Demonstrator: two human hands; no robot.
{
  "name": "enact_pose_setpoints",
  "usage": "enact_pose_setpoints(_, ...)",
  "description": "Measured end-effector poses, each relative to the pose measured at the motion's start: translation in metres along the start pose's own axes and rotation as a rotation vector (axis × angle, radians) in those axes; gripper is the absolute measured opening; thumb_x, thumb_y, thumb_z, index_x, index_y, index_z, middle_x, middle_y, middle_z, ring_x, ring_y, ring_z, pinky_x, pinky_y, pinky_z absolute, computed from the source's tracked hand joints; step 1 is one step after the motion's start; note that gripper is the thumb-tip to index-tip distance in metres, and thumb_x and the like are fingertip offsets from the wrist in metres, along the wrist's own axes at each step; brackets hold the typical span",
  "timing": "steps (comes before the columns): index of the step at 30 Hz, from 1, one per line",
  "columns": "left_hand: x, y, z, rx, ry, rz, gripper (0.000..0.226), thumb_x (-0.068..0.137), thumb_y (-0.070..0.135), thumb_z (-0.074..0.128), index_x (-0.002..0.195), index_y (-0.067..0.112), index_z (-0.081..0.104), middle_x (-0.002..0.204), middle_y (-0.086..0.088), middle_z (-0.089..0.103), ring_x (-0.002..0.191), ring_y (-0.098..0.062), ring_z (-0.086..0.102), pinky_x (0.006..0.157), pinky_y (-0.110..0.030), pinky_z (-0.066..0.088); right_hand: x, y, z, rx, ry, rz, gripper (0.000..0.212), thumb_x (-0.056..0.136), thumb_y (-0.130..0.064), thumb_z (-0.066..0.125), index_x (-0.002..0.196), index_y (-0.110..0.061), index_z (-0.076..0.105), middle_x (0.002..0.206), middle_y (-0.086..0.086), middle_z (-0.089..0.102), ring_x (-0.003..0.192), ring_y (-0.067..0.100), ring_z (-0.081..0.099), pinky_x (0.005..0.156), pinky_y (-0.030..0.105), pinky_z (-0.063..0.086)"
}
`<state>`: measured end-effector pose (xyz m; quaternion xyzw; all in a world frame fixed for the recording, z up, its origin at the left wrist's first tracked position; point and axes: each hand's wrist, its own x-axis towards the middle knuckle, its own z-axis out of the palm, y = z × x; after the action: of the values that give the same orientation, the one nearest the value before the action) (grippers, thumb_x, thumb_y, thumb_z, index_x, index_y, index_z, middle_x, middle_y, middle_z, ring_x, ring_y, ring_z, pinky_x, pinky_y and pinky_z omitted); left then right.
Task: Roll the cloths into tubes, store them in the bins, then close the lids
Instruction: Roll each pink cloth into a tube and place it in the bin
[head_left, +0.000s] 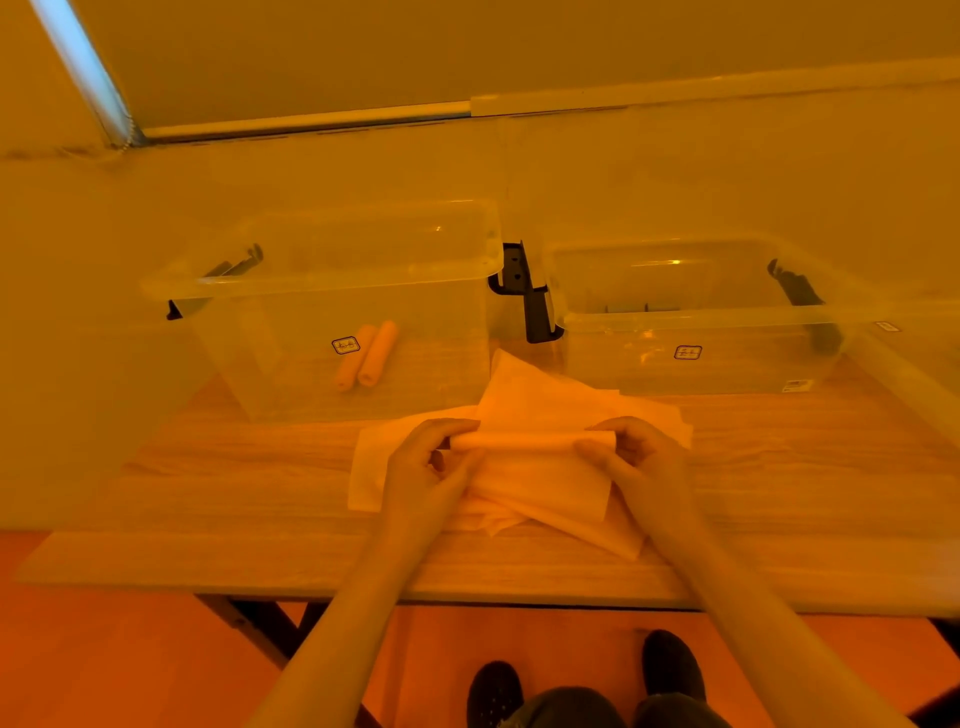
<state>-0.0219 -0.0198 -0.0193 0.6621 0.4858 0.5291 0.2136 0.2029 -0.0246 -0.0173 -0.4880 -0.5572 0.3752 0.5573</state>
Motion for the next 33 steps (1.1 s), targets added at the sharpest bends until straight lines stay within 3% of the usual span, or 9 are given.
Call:
enact_pose_setpoints(5, -0.001, 0.003, 0.000, 0.027, 0.002, -0.032, 0.024, 0.087, 0.017, 0.068, 0.102, 0.035, 0.062, 0.097, 0.017, 0.062, 0.079, 0.010, 0.054, 0.068, -0.009, 0.041, 0.001, 0.000, -0.003, 0.075, 0.012, -0.012, 0.027, 0.081, -0.006, 0.071, 0.106, -0.017, 0.066, 0.110, -0.007, 0.065, 0.093, -0.003, 0.064, 0.072, 0.016, 0.054)
enact_pose_setpoints(8, -0.001, 0.006, 0.000, 0.015, 0.012, -0.028, 0.023, 0.090, 0.017, 0.063, 0.108, 0.030, 0.061, 0.100, 0.020, 0.060, 0.085, 0.009, 0.054, 0.070, -0.009, 0.042, 0.000, 0.001, -0.003, 0.070, -0.011, 0.012, 0.027, 0.080, -0.007, 0.072, 0.101, -0.023, 0.067, 0.111, -0.007, 0.066, 0.094, -0.001, 0.064, 0.071, 0.016, 0.054)
enact_pose_setpoints(13, -0.001, 0.008, -0.001, -0.025, -0.061, -0.051, 0.041, 0.087, 0.013, 0.066, 0.112, 0.043, 0.053, 0.107, 0.022, 0.055, 0.095, 0.012, 0.053, 0.075, -0.010, 0.046, 0.000, 0.001, -0.003, 0.084, 0.035, 0.012, 0.023, 0.081, -0.007, 0.071, 0.098, -0.023, 0.068, 0.107, -0.006, 0.065, 0.086, -0.007, 0.064, 0.066, 0.013, 0.052)
enact_pose_setpoints(16, 0.000, 0.003, -0.001, -0.030, -0.080, -0.050, 0.046, 0.083, 0.009, 0.070, 0.112, 0.041, 0.055, 0.113, 0.020, 0.057, 0.100, 0.008, 0.054, 0.078, -0.010, 0.045, 0.001, 0.001, -0.002, 0.068, 0.063, -0.002, 0.023, 0.082, -0.009, 0.071, 0.099, -0.024, 0.069, 0.106, -0.006, 0.065, 0.085, -0.006, 0.063, 0.067, 0.014, 0.053)
enact_pose_setpoints(25, -0.002, 0.009, -0.001, -0.025, -0.084, -0.078, 0.012, 0.089, 0.021, 0.063, 0.098, 0.028, 0.063, 0.096, 0.011, 0.065, 0.088, 0.001, 0.059, 0.072, -0.014, 0.047, -0.001, 0.001, -0.004, 0.095, 0.017, 0.028, 0.028, 0.079, -0.003, 0.072, 0.100, -0.022, 0.068, 0.107, -0.010, 0.066, 0.091, -0.006, 0.064, 0.068, 0.014, 0.053)
enact_pose_setpoints(30, -0.003, 0.011, -0.001, -0.039, -0.054, -0.103, 0.026, 0.085, 0.017, 0.069, 0.103, 0.035, 0.061, 0.097, 0.016, 0.062, 0.085, 0.004, 0.056, 0.070, -0.010, 0.045, -0.002, 0.000, -0.004, 0.084, 0.057, 0.013, 0.020, 0.080, -0.009, 0.073, 0.095, -0.021, 0.067, 0.102, -0.008, 0.066, 0.084, -0.009, 0.063, 0.065, 0.012, 0.052)
enact_pose_setpoints(33, -0.003, 0.009, -0.001, -0.049, -0.037, -0.098, 0.028, 0.085, 0.015, 0.070, 0.101, 0.036, 0.061, 0.095, 0.014, 0.063, 0.083, 0.001, 0.057, 0.070, -0.016, 0.048, -0.002, 0.001, -0.005, 0.076, 0.053, 0.010, 0.019, 0.080, -0.011, 0.073, 0.095, -0.021, 0.067, 0.103, -0.007, 0.067, 0.086, -0.006, 0.064, 0.066, 0.014, 0.053)
